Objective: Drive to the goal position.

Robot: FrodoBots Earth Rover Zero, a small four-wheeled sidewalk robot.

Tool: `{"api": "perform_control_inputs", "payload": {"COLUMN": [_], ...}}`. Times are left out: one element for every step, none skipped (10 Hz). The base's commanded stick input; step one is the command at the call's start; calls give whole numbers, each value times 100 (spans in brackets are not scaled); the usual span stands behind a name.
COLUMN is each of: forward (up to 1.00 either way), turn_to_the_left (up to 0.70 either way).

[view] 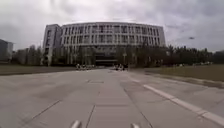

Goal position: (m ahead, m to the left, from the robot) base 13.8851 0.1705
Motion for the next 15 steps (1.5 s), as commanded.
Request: {"api": "perform_control_inputs", "payload": {"forward": [85,85,85,85,85,85,85,85,85,85,85,85,85,85,85], "turn_to_the_left": [5,2,0,0,0,0,0,0,0,-9,-19,-33,-10,0,0]}}
